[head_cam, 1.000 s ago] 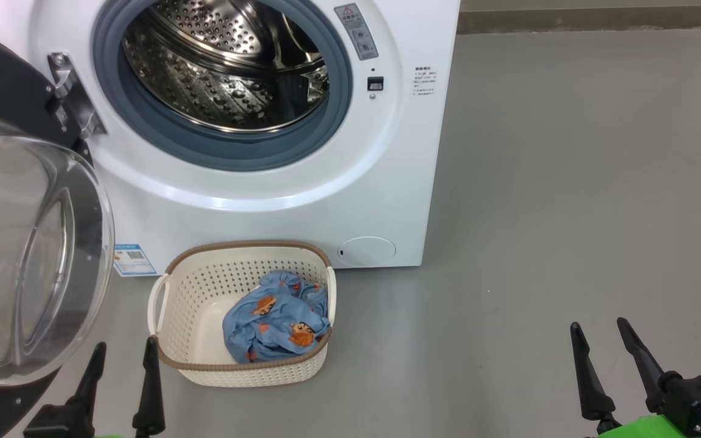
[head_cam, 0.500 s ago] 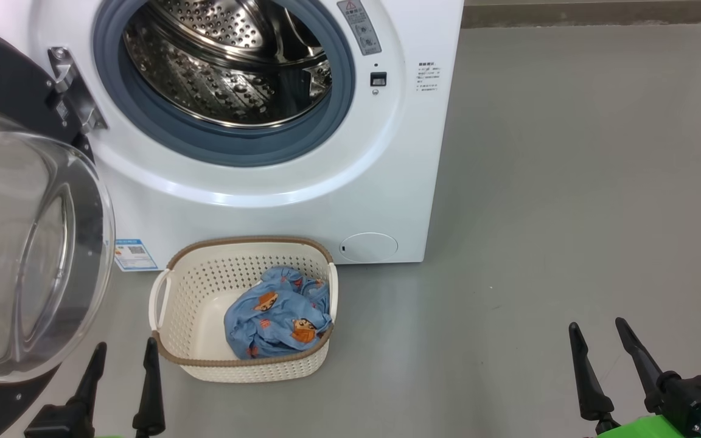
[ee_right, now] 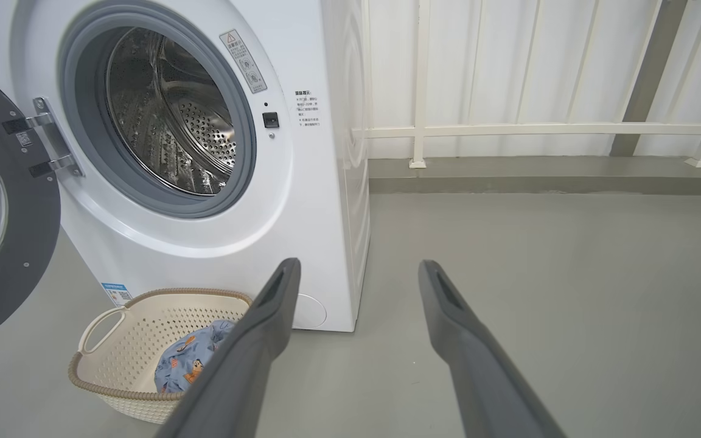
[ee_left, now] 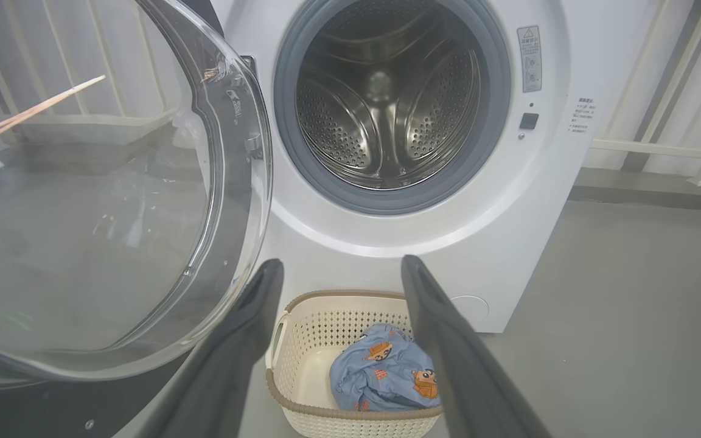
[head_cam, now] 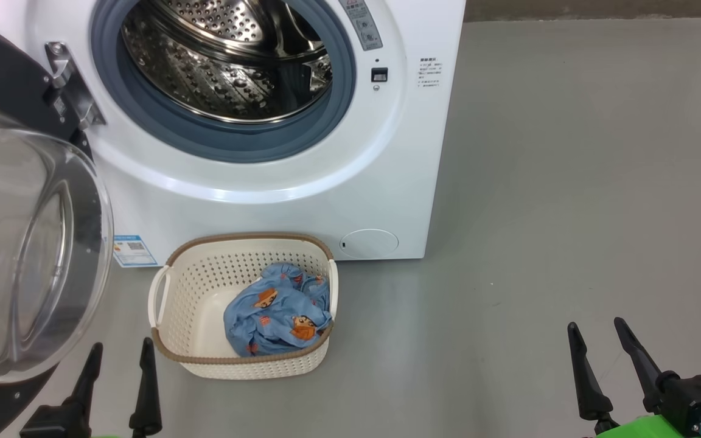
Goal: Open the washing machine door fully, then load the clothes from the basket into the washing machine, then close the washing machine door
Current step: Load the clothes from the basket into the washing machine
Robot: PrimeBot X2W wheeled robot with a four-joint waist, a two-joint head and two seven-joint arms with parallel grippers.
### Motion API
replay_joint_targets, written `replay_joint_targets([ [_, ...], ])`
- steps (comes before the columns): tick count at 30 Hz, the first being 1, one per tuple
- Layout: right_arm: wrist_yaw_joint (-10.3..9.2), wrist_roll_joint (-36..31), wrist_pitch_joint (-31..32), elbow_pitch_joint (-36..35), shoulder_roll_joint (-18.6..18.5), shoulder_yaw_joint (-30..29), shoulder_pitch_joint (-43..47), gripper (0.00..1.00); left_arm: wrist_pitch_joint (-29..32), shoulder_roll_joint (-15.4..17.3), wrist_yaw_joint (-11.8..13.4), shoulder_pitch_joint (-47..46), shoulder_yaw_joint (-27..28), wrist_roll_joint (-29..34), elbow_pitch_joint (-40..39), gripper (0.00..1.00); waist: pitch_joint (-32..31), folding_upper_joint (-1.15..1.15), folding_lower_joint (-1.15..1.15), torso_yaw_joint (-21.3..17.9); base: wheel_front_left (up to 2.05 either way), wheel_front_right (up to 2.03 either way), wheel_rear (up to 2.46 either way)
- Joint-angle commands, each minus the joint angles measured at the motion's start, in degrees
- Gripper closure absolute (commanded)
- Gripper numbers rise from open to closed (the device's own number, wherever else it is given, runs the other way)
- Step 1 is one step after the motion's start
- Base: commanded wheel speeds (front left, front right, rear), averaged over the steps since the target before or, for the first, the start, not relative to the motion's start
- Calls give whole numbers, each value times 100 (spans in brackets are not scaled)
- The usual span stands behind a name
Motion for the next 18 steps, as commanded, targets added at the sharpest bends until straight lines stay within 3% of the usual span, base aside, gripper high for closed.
replay_joint_targets([
  [1,16,37,-69,-148,-47,170,-149,0,-37,71,45,-196,206,-33,-122,0,8,0,0,-2,69,-69,0],
  [7,16,49,-69,-154,-47,179,-172,0,-37,70,37,-253,267,-29,-109,0,58,0,0,-6,116,-116,0],
  [18,16,58,-69,-187,-47,178,-203,0,-37,70,136,-293,340,-14,-233,0,126,0,0,-5,175,-175,0],
])
